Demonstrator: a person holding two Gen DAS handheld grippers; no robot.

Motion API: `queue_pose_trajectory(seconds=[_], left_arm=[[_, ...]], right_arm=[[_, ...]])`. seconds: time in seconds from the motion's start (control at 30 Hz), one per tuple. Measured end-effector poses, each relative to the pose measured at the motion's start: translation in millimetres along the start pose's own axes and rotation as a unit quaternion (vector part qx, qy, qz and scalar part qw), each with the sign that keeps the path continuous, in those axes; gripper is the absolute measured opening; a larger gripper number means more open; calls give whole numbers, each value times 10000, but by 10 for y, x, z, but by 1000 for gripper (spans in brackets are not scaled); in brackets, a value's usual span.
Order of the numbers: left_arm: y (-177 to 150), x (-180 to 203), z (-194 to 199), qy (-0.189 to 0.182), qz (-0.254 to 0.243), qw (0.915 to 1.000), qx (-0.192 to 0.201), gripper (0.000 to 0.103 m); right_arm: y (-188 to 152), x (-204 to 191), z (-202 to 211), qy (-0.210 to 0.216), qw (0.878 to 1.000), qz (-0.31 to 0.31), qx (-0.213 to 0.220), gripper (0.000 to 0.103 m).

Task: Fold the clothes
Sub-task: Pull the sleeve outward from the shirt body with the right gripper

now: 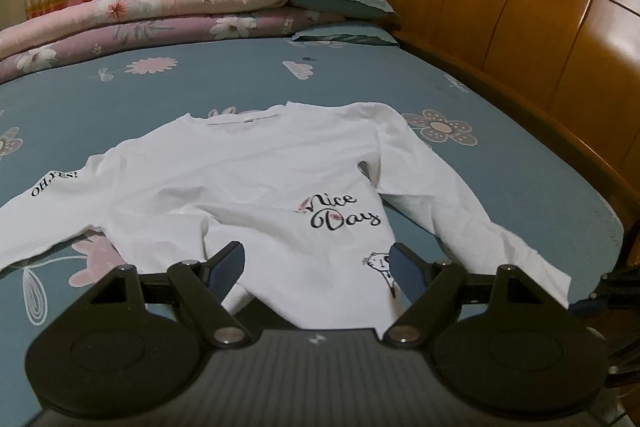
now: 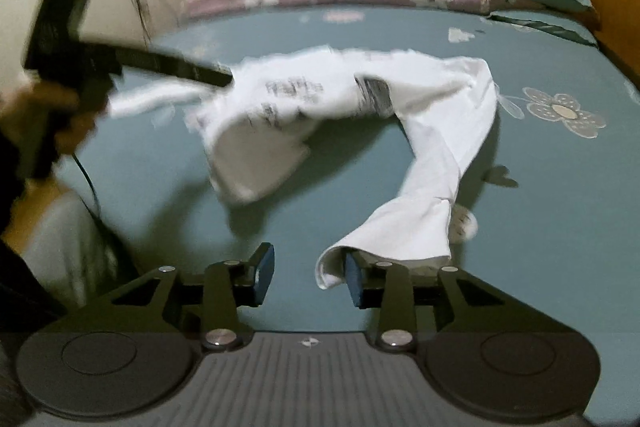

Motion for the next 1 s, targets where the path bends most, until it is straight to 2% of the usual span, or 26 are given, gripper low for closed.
queue_pose_trajectory(seconds=[0.17,0.23,0.3,0.5,0.63,0.83,1.0], left_arm=[[-30,29,38,-30,-58,10000,5,80],[-35,34,50,-29,-74,10000,1,81],[-37,31,57,-15,-90,10000,-2,81],[-23,75,20,-45,-121,9999,-10,84],[-34,112,-5,-56,-204,9998,-48,84],[-34,59,9,54,-233,9997,-85,84],[-39,-18,-19,145,-206,9996,-130,84]], right_arm=[[-22,105,59,-709,9970,-38,-297,50],[-10,134,122,-874,9957,-57,-290,52],[-6,152,199,-1009,9945,-87,-277,61],[-9,294,355,-1315,9908,-284,-172,64],[140,428,277,-1019,9938,-409,149,68],[468,833,-288,-177,9973,-630,339,68],[637,1182,-797,-151,9963,-813,237,68]])
Point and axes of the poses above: each gripper's, at about its wrist camera, not at the fingertips, and z roughly against the way its jaws point, x to its right, y to its top, the point moved 2 cm from there along -z, roughly the way its jaws point, and after that the axes turned 6 degrees about y, right-handed, at the moved point
